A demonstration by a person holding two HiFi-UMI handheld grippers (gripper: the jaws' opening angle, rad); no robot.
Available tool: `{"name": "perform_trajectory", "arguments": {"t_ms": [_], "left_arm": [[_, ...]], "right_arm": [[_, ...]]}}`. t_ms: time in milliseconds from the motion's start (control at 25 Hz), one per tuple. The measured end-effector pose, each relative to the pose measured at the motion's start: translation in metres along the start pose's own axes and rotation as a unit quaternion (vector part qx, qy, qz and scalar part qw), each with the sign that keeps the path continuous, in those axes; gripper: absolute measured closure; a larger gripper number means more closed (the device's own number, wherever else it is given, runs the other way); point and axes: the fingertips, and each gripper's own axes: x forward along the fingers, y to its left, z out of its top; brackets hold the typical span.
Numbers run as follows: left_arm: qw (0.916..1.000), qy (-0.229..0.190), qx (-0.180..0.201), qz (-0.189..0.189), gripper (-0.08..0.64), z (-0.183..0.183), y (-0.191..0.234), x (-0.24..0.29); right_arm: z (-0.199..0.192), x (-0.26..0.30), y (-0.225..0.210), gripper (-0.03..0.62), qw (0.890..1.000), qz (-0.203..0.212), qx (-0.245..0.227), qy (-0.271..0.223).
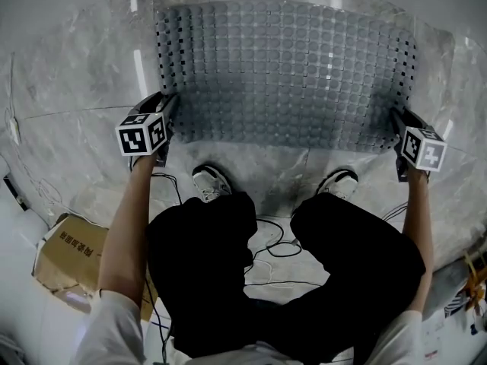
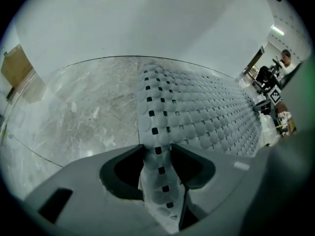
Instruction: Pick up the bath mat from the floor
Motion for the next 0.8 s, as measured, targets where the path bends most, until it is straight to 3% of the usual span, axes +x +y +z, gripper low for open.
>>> {"name": "perform_trajectory", "arguments": {"t_ms": [120, 320, 640, 800], "left_arm": [[0.9995, 0.014, 0.003, -0.029, 0.454, 0.001, -0.014, 0.002], [0.9992, 0.025, -0.008, -0.029, 0.47, 0.001, -0.022, -0.015], [0.9973, 0.031, 0.038, -0.054, 0.486, 0.029, -0.058, -0.082], [0.9959, 0.033, 0.054, -0.064, 0.495, 0.044, -0.077, -0.128]], "right_arm": [[0.001, -0.007, 0.005, 0.498, 1.0, 0.012, -0.007, 0.012], [0.01, -0.033, 0.019, 0.518, 0.999, 0.026, -0.031, 0.008], [0.033, -0.096, 0.067, 0.538, 0.994, 0.033, -0.107, 0.006], [0.054, -0.133, 0.095, 0.541, 0.992, 0.049, -0.115, 0.0]]}}
